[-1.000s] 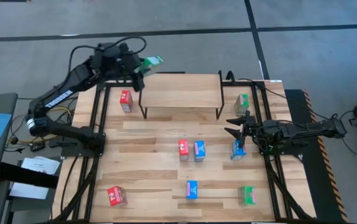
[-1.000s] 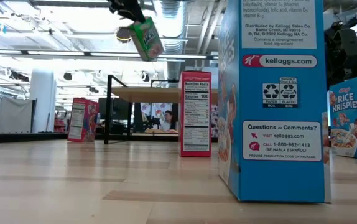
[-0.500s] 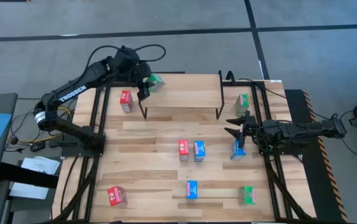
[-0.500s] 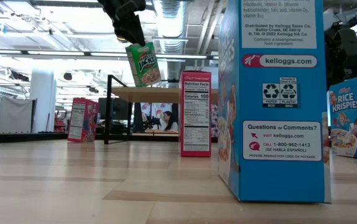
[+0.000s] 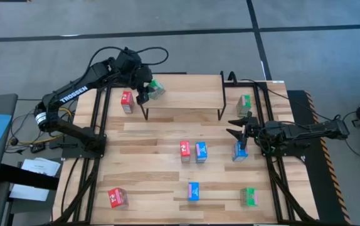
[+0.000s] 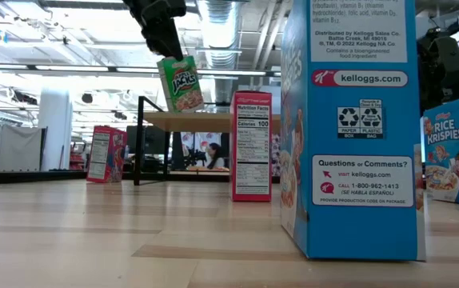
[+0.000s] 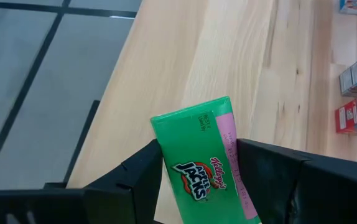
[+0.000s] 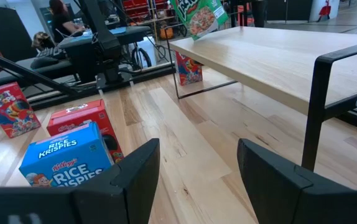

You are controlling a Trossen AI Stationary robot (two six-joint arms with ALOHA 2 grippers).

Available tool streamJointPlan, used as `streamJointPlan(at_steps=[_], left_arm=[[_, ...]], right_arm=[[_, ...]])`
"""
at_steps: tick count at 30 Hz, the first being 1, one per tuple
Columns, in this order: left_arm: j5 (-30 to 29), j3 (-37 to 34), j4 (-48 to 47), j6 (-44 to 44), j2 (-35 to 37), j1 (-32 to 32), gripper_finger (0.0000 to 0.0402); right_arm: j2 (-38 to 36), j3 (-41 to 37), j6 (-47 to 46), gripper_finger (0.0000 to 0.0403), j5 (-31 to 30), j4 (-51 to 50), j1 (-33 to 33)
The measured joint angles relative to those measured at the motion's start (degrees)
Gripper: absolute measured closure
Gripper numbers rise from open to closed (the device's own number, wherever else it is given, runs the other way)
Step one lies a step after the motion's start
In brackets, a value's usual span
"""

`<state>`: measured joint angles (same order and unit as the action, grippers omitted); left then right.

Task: Stack cereal on shelf
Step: Put the middle left green cereal box on the shelf

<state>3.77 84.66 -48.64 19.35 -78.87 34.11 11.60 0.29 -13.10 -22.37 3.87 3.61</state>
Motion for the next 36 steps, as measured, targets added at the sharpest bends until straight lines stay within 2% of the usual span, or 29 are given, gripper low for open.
streamJointPlan(at_steps=[18,27,36], left_arm=[[-0.1,0.0,0.1,-1.6,0.0,0.0,0.0221],[-4.4,0.0,0.2,-2.0,0.0,0.0,0.0221],[-4.2,0.0,0.2,-1.5,0.0,0.0,0.0221]], right_arm=[[0.0,0.0,0.0,0.0163,0.0,0.0,0.0],[0.0,0.0,0.0,0.0163,0.0,0.0,0.0],[0.0,0.0,0.0,0.0163,0.0,0.0,0.0]])
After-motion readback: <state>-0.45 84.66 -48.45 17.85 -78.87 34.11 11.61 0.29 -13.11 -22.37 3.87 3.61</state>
